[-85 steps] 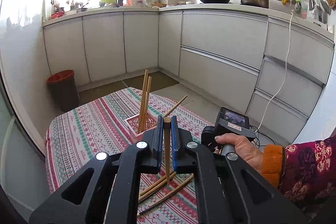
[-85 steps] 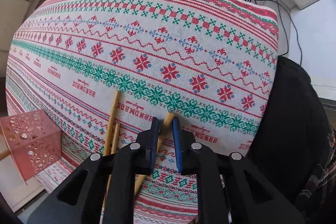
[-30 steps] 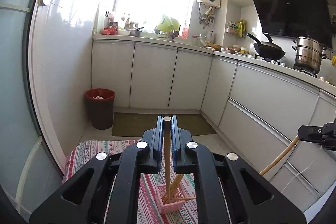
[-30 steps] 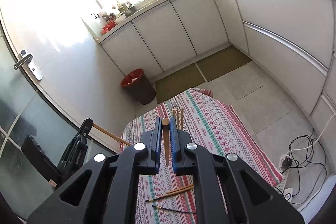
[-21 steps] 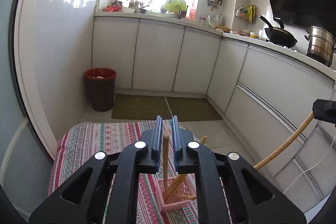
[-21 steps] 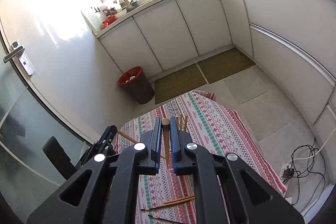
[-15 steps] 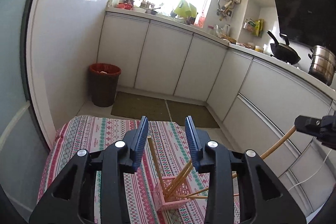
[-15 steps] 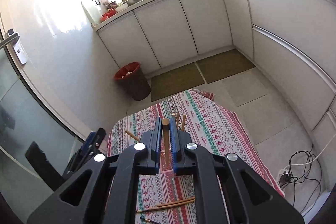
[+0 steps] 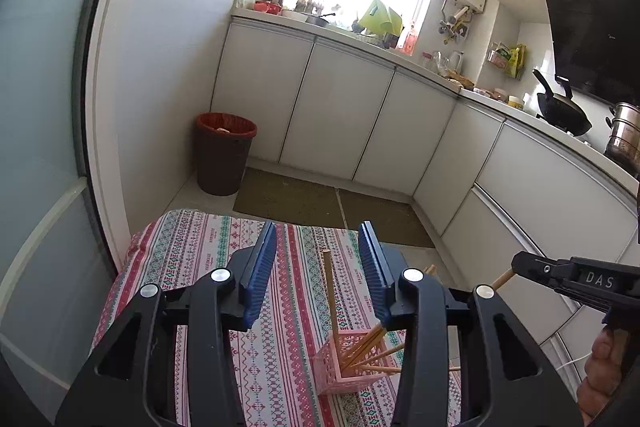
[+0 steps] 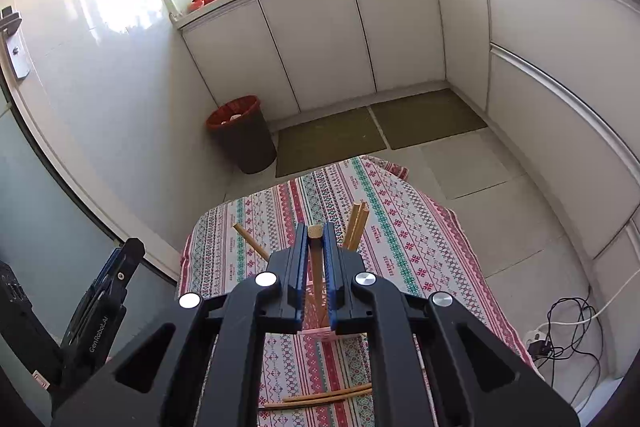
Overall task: Organize utensils
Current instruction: 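Open both tools above the pink cup to drop the chopsticks in, then lower both tools to the pile and grasp a bamboo chopstick with each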
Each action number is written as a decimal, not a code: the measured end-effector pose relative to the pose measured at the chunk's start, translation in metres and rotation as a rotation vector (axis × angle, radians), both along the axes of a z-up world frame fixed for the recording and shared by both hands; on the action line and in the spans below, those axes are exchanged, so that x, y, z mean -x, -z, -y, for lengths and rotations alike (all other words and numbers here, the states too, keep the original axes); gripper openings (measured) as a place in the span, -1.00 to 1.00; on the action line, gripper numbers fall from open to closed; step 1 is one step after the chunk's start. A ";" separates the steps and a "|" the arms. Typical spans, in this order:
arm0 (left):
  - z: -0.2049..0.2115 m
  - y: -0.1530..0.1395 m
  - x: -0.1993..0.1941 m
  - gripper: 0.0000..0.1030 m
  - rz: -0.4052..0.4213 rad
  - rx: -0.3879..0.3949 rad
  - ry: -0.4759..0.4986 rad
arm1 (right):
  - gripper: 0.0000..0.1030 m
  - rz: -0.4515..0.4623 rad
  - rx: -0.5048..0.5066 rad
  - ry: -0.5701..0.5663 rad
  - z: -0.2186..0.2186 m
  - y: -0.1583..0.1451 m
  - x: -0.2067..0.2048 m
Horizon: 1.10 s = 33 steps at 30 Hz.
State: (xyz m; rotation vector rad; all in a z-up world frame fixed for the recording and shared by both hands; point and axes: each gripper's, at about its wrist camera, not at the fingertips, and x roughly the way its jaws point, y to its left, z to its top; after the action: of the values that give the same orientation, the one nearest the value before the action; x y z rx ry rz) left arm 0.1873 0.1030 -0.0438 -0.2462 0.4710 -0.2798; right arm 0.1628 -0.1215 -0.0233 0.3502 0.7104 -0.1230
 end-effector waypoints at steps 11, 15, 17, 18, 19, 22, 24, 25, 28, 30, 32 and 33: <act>0.000 -0.004 0.007 -0.04 0.016 -0.022 0.006 | -0.34 -0.022 0.020 -0.012 0.000 0.024 -0.013; 0.007 -0.005 0.014 0.05 0.022 -0.048 0.018 | -0.14 -0.003 0.071 0.017 0.002 0.018 0.003; 0.011 -0.006 0.018 0.11 0.029 -0.060 0.020 | -0.08 0.002 0.091 0.033 0.003 0.017 0.010; 0.013 -0.006 0.021 0.13 0.033 -0.067 0.025 | -0.04 0.003 0.101 0.038 0.003 0.017 0.013; 0.015 -0.007 0.023 0.14 0.036 -0.074 0.030 | -0.01 0.005 0.111 0.044 0.003 0.017 0.016; 0.020 -0.005 0.030 0.33 0.042 -0.099 0.030 | 0.14 0.006 0.149 0.063 0.002 0.020 0.024; 0.021 -0.003 0.034 0.46 0.041 -0.108 0.031 | 0.26 0.007 0.181 0.078 0.000 0.022 0.030; 0.022 -0.002 0.036 0.48 0.041 -0.113 0.033 | 0.30 0.012 0.200 0.090 -0.001 0.022 0.034; 0.027 0.000 0.041 0.68 0.040 -0.140 0.034 | 0.55 0.034 0.252 0.133 -0.002 0.023 0.045; 0.030 0.002 0.044 0.86 0.037 -0.159 0.040 | 0.72 0.045 0.280 0.156 -0.002 0.024 0.052; 0.035 0.008 0.046 0.86 0.018 -0.196 0.058 | 0.79 0.049 0.304 0.167 0.000 0.027 0.060; 0.039 0.013 0.045 0.86 -0.001 -0.223 0.074 | 0.82 0.046 0.312 0.169 0.002 0.029 0.065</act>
State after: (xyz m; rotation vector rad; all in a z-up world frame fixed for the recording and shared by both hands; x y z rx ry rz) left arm 0.1418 0.0644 -0.0568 -0.0120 0.5090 -0.2968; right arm 0.0980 -0.1232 -0.0523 0.1126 0.6038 -0.3802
